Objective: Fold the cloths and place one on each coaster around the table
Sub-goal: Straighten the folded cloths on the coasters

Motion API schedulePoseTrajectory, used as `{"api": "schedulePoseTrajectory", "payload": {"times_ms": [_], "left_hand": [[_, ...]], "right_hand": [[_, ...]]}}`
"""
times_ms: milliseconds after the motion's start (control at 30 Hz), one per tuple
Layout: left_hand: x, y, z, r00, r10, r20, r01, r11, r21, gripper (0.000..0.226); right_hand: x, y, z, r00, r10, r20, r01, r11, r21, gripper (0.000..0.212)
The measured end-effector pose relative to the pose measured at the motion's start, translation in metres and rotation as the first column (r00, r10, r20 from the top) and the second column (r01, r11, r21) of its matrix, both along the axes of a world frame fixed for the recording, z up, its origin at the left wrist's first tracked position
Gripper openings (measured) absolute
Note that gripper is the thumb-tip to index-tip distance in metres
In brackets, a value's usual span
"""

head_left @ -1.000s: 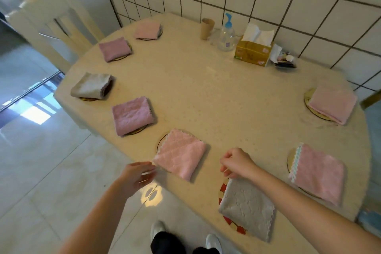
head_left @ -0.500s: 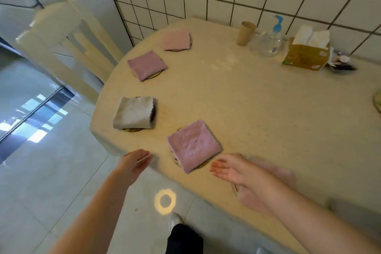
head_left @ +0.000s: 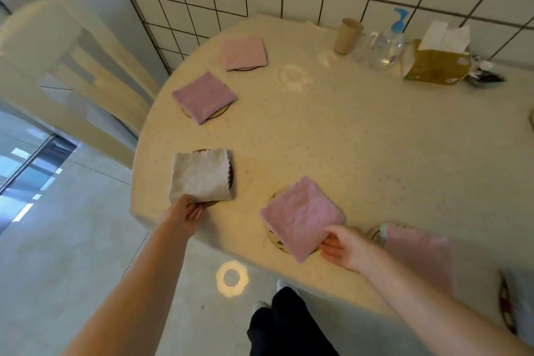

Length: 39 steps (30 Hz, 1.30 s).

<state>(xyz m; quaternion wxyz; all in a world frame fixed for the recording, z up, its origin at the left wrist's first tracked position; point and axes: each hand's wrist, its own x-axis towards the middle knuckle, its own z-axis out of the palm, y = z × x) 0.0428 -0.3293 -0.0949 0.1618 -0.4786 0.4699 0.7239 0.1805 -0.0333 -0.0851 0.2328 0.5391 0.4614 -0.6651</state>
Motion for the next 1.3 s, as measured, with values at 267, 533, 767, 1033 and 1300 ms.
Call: {"api": "schedulePoseTrajectory", "payload": {"times_ms": [267, 533, 767, 1033, 1300], "left_hand": [[-0.016, 0.008, -0.006, 0.999, 0.038, 0.026, -0.038, 0.999, -0.017, 0.055], [-0.02, 0.008, -0.004, 0.989, 0.068, -0.133, -0.06, 0.996, 0.062, 0.046], [-0.012, -0.014, 0.001, 0.993, -0.096, -0.066, 0.091, 0.993, -0.075, 0.031], [-0.016, -0.025, 0.007, 0.954, -0.17, -0.247, 0.174, 0.985, -0.006, 0.034], [-0.018, -0.022, 0.001, 0.962, -0.187, -0.197, 0.173, 0.981, -0.086, 0.029]], "right_hand": [[-0.01, -0.011, 0.004, 0.979, -0.118, -0.169, 0.112, 0.993, -0.049, 0.03], [-0.029, -0.016, 0.006, 0.952, -0.073, -0.296, 0.045, 0.994, -0.103, 0.043], [-0.032, 0.006, -0.001, 0.966, 0.183, -0.184, -0.185, 0.983, 0.006, 0.035], [-0.036, 0.014, 0.001, 0.923, 0.345, -0.171, -0.343, 0.938, 0.045, 0.038], [-0.038, 0.015, 0.0, 0.926, 0.359, -0.113, -0.349, 0.932, 0.1, 0.041]]}}
